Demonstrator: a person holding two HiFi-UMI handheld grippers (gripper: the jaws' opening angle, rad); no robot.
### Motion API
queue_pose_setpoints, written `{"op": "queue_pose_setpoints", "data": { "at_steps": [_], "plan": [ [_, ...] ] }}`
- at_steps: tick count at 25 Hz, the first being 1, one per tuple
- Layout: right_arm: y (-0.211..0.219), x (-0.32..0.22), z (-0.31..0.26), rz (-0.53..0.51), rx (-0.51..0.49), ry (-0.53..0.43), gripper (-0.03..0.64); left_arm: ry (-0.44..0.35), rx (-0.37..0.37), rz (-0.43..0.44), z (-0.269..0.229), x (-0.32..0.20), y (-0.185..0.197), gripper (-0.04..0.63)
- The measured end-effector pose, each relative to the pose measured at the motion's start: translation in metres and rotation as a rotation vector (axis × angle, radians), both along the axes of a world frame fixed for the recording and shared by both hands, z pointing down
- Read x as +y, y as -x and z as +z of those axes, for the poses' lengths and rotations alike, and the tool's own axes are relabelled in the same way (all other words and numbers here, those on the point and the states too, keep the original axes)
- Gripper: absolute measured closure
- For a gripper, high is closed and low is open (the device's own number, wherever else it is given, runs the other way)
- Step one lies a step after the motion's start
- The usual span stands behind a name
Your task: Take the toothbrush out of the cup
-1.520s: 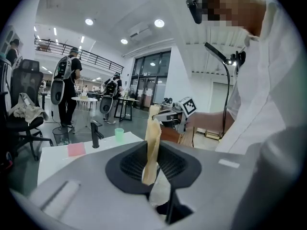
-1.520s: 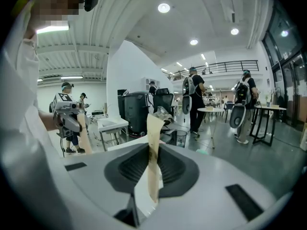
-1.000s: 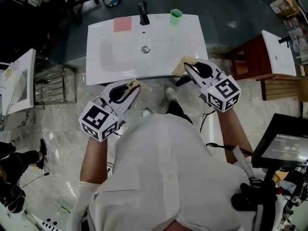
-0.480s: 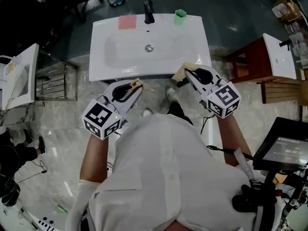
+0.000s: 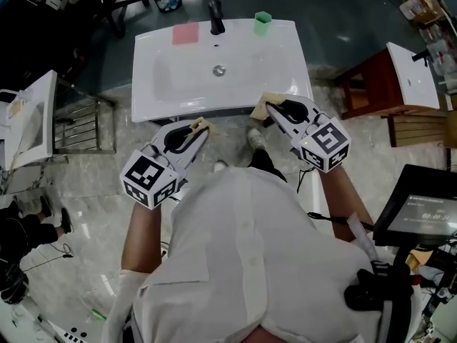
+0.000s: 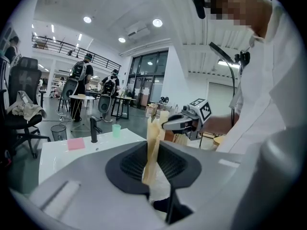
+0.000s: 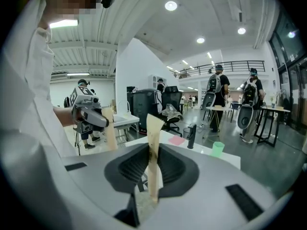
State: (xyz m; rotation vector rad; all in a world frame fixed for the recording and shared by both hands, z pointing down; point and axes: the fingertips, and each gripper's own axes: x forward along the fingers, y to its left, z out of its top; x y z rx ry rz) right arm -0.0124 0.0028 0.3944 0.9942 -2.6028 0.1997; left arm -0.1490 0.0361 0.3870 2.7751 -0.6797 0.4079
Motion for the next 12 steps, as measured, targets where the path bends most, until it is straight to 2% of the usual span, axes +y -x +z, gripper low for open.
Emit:
{"op": "queue_pose_setpoints", "data": {
  "at_steps": [12],
  "plan": [
    [0.0050, 0.0081, 0.0049, -0.021, 0.004, 0.011, 0.563, 0.016, -0.004, 0.008, 0.0037, 0.0046, -0.0033, 0.532]
  ]
}}
